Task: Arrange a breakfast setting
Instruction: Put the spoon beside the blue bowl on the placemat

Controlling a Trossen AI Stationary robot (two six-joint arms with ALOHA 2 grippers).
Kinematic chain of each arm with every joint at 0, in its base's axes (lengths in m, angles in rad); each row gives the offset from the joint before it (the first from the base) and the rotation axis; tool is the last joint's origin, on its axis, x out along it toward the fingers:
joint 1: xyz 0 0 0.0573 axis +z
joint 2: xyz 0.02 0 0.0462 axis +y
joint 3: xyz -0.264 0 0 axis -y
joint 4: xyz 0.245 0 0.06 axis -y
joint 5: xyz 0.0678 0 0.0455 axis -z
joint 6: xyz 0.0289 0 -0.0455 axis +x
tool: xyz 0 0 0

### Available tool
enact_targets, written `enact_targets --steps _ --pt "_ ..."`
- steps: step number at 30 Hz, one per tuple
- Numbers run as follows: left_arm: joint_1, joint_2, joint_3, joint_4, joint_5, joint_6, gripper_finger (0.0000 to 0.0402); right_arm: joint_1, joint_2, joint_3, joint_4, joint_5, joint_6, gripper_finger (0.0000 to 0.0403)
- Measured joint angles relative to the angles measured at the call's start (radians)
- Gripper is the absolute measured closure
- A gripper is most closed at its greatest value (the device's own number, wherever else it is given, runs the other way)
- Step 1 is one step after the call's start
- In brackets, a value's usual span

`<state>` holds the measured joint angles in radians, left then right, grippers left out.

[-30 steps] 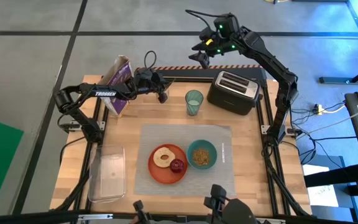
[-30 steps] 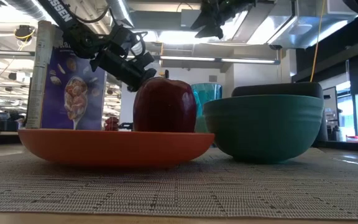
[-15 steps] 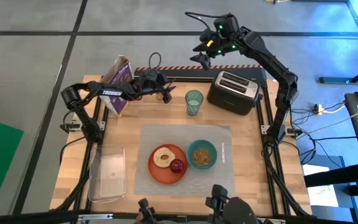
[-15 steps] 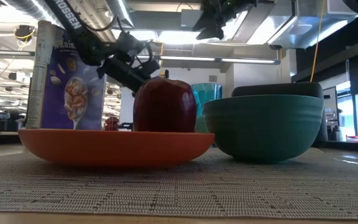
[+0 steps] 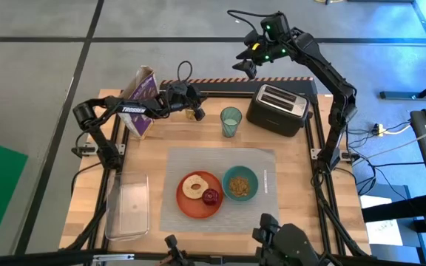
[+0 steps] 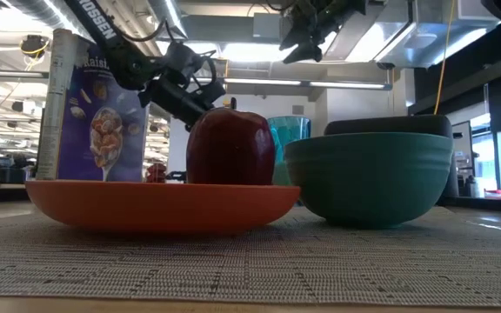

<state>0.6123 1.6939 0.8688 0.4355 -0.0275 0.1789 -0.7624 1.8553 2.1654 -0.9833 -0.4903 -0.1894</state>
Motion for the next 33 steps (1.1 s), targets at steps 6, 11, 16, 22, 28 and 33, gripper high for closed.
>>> enact_targets --steps 6,11,16,22,28,33 --pt "-0.013 -0.015 0.000 -0.004 0.011 0.018 0.0370 0.002 0.000 0.000 0.000 -0.001 0.000 0.0155" --pt "-0.024 -0.061 0.000 -0.002 0.011 0.041 0.0377 0.003 0.000 0.000 0.000 -0.001 0.004 0.0155" --pt "-0.024 -0.139 0.000 -0.006 0.010 0.044 0.0379 0.003 0.000 0.000 0.000 -0.031 0.038 0.0155" --pt "-0.027 -0.271 0.000 -0.027 0.044 0.120 0.0376 0.003 0.000 0.000 0.010 -0.031 0.209 0.0155" --pt "-0.063 -0.423 0.000 -0.028 0.258 0.290 0.0376 0.023 0.000 0.000 0.020 -0.057 0.399 0.0155" --pt "-0.149 -0.512 0.000 -0.081 0.361 0.402 0.0376 0.077 0.000 0.000 0.014 -0.058 0.498 0.0155"
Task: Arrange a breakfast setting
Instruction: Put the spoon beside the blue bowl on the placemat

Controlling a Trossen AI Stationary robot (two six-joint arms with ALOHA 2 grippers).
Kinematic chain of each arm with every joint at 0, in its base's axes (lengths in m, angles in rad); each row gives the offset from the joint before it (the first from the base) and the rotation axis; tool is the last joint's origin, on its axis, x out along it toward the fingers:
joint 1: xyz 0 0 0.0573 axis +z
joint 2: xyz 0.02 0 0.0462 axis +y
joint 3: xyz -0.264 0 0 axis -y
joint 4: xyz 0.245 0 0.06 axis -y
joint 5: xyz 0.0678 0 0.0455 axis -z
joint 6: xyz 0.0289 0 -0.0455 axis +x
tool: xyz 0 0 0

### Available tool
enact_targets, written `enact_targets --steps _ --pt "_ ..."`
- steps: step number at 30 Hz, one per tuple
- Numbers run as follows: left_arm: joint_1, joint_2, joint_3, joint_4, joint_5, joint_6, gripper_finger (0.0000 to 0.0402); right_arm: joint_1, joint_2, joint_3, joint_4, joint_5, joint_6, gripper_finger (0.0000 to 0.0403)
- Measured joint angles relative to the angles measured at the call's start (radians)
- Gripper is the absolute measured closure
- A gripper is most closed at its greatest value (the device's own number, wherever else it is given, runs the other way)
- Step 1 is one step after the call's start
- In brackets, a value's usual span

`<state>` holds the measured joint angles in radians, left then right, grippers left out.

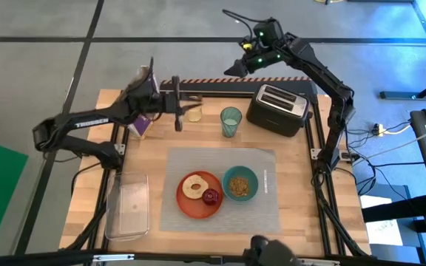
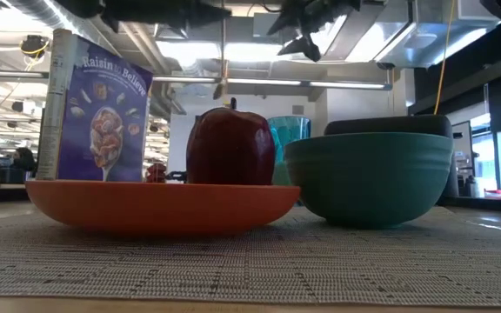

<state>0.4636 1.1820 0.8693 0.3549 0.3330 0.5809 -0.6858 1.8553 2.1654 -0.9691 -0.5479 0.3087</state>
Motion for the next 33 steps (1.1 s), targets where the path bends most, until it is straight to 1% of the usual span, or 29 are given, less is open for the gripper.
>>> enact_targets --steps 3,6,11,15,17,21,24,27,29,31,33 --pt "-0.064 -0.036 0.000 -0.055 -0.030 0.065 0.0376 0.049 0.000 0.000 -0.001 -0.050 0.089 0.0155" --pt "-0.137 -0.056 0.012 -0.142 -0.080 0.147 0.0376 0.118 0.000 0.000 -0.035 -0.057 0.140 0.0155" --pt "-0.297 -0.054 0.113 -0.388 -0.185 0.387 0.0376 0.255 0.000 0.000 -0.129 0.031 0.214 0.0155" --pt "-0.420 -0.039 0.161 -0.496 -0.276 0.557 0.0376 0.353 0.000 0.000 -0.146 0.096 0.298 0.0155" --pt "-0.477 -0.039 0.168 -0.487 -0.321 0.634 0.0376 0.386 0.000 0.000 -0.143 0.130 0.338 0.0155" --pt "-0.580 -0.037 0.169 -0.508 -0.432 0.754 0.0376 0.444 0.003 0.000 -0.101 0.149 0.411 0.0155" --pt "-0.636 -0.021 0.169 -0.518 -0.498 0.833 0.0376 0.483 0.012 0.000 -0.050 0.181 0.469 0.0155" --pt "-0.686 0.005 0.168 -0.534 -0.573 0.904 0.0376 0.522 0.031 0.001 -0.019 0.234 0.510 0.0158" --pt "-0.705 0.019 0.168 -0.530 -0.606 0.943 0.0376 0.542 0.041 -0.002 -0.032 0.271 0.524 0.0169" --pt "-0.717 0.028 0.168 -0.529 -0.629 0.948 0.0376 0.570 0.059 -0.002 -0.004 0.329 0.542 0.0185" --pt "-0.722 0.034 0.168 -0.530 -0.645 0.948 0.0376 0.586 0.066 -0.002 -0.019 0.375 0.550 0.0205"
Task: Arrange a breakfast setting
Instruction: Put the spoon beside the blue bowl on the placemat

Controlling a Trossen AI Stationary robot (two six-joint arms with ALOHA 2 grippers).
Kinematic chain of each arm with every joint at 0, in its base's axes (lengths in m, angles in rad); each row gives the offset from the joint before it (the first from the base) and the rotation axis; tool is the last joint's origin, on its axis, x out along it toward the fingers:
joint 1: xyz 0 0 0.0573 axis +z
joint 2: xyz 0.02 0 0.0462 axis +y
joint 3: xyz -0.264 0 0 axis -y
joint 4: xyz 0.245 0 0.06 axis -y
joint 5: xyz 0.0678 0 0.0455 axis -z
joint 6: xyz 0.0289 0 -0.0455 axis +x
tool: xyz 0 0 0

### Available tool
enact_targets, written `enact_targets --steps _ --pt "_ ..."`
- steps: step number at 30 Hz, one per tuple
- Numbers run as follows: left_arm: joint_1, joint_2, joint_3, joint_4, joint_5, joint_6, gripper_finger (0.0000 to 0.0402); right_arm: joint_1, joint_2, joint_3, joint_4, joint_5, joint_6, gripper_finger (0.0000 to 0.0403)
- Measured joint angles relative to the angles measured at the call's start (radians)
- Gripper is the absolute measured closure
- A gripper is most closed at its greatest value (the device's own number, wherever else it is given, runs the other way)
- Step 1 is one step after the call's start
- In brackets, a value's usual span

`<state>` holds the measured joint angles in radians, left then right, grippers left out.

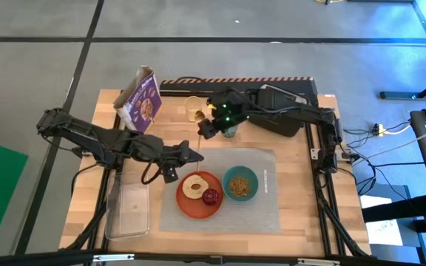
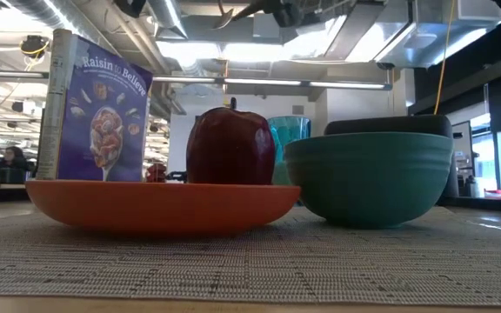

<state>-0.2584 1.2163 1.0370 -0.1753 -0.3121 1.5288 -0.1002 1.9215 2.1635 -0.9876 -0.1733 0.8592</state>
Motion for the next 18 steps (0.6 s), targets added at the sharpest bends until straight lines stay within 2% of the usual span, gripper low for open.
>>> enact_targets --steps 3,9,13,18 --pt "-0.005 0.001 0.000 0.002 -0.025 0.000 0.0376 0.018 0.011 0.002 0.011 0.063 0.008 0.0238" --pt "-0.007 0.001 0.000 0.007 -0.038 0.000 0.0376 0.029 0.014 0.002 0.040 0.103 0.015 0.0299" --pt "-0.007 0.001 0.000 0.007 -0.042 0.007 0.0376 0.029 0.014 0.002 0.069 0.091 0.016 0.0320" --pt "-0.007 0.000 0.000 0.011 -0.045 0.027 0.0376 0.028 0.014 0.002 0.071 0.085 0.015 0.0326"
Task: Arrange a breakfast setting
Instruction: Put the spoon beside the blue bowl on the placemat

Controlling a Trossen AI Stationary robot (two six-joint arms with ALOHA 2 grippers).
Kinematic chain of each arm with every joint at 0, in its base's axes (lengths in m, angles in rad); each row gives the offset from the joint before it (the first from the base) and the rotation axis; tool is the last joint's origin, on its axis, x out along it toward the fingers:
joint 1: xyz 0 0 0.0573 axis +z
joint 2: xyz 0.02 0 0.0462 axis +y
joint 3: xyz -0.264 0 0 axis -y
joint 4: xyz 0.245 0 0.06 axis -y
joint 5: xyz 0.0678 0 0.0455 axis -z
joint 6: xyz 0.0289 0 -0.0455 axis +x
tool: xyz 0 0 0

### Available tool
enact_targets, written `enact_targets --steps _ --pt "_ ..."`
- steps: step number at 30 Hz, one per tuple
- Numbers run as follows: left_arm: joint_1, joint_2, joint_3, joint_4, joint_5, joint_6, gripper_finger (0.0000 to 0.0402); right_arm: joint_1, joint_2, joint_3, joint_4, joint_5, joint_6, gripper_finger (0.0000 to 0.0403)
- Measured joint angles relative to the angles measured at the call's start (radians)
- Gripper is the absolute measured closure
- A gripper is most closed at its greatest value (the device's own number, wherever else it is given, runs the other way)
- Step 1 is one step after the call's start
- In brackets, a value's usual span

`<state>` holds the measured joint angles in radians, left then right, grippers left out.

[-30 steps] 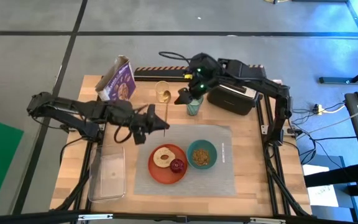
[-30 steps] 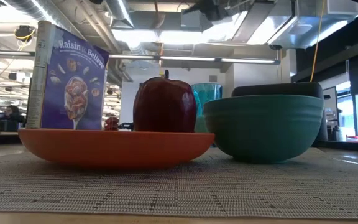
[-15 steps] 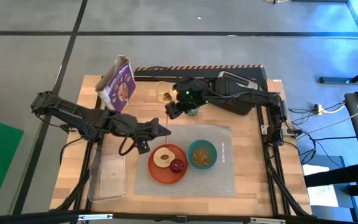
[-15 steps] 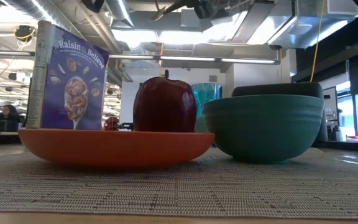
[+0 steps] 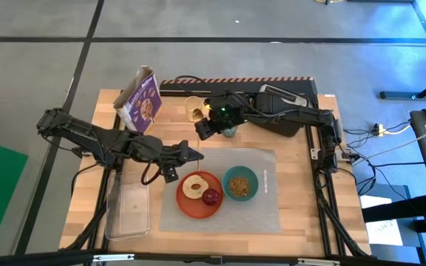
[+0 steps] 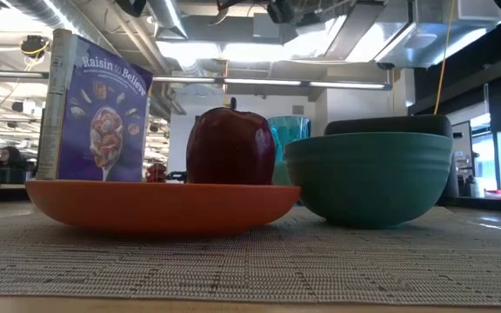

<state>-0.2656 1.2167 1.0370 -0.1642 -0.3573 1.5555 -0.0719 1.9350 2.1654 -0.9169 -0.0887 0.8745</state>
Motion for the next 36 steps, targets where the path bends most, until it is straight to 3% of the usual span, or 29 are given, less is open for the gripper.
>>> enact_targets --steps 11,18,25,31,36 --pt "0.001 0.000 0.000 0.035 -0.003 0.000 0.0376 0.000 -0.001 0.000 0.003 0.024 -0.022 0.0329" --pt "0.002 0.003 -0.001 0.044 0.012 -0.089 0.0372 0.000 -0.001 0.000 0.021 0.023 -0.048 0.0392" --pt "0.000 -0.008 -0.002 0.060 0.035 -0.190 0.0313 -0.001 -0.002 0.000 -0.025 0.119 -0.118 0.0399" --pt "0.005 -0.063 -0.002 0.071 -0.025 -0.257 0.0261 -0.001 -0.016 -0.001 -0.057 0.140 -0.136 0.0400" --pt "0.025 -0.132 -0.002 0.068 -0.089 -0.379 0.0242 0.000 -0.052 -0.001 -0.130 0.173 -0.149 0.0400"
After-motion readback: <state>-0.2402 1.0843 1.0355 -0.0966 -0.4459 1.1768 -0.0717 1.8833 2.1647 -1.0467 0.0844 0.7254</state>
